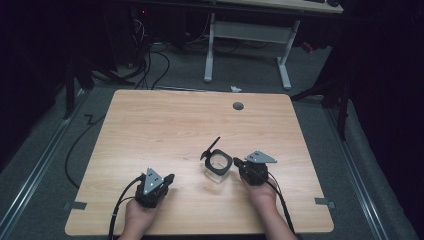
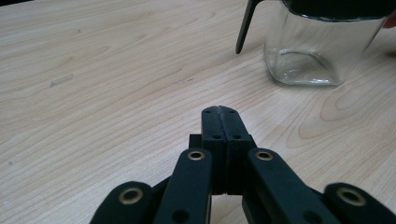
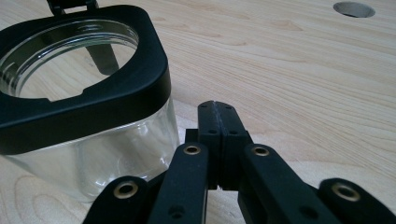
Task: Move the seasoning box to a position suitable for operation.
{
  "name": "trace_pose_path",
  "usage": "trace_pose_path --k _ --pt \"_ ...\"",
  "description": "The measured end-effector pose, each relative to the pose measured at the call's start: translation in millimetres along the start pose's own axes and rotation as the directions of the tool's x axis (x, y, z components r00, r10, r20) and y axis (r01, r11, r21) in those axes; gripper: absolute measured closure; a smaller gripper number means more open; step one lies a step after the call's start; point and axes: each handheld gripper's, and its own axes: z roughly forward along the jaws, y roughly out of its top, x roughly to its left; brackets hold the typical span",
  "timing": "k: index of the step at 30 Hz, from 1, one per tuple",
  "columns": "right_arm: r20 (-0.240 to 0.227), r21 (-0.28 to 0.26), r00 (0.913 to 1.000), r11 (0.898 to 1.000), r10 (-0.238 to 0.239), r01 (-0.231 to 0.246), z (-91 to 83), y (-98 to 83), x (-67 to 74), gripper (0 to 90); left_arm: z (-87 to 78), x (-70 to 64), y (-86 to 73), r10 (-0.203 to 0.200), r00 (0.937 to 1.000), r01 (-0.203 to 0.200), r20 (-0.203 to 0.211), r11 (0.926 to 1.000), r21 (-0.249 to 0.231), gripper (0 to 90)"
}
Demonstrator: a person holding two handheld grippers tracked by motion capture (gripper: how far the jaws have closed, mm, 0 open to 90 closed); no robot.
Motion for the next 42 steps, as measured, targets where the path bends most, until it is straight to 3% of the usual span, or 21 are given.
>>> trace_pose_path --k 8,15,19,28,33,37,42 --pt "-0.005 0.0 1.0 1.0 0.004 -0.004 -0.4 0.1 0.3 90.0 0.2 0.3 0.5 -0.021 0.9998 0.021 -0.001 0.9998 -0.005 88.0" --pt "-0.031 -0.003 0.9995 1.0 0.011 -0.011 -0.9 -0.7 0.4 90.0 1.8 -5.2 -4.3 0.001 0.9999 -0.001 0.013 1.0 0.002 88.3" --pt "-0.041 -0.006 0.9991 1.0 -0.012 0.012 -3.7 -4.4 5.6 90.0 3.0 -5.7 -6.2 0.003 0.9999 -0.003 0.013 0.9999 0.011 88.2" --pt "-0.058 -0.001 0.9981 1.0 -0.018 0.018 -7.2 -11.6 12.6 90.0 3.1 -6.8 -7.0 0.008 0.9998 -0.008 0.018 1.0 0.006 87.2" --pt "-0.089 -0.008 0.9944 0.998 -0.058 0.058 -10.6 -14.8 24.7 90.0 3.5 -6.3 -6.9 0.005 0.9999 -0.005 0.015 1.0 0.008 85.0" --pt "-0.083 -0.007 0.9959 0.999 -0.036 0.035 -7.9 -14.3 23.3 90.0 3.7 -6.6 -6.9 0.001 0.9999 -0.001 0.014 1.0 0.008 84.3" --pt "-0.102 0.0 0.9933 0.998 -0.055 0.055 -7.9 -14.8 30.1 90.0 4.1 -6.0 -6.8 -0.003 0.9999 0.003 0.012 1.0 0.008 83.2"
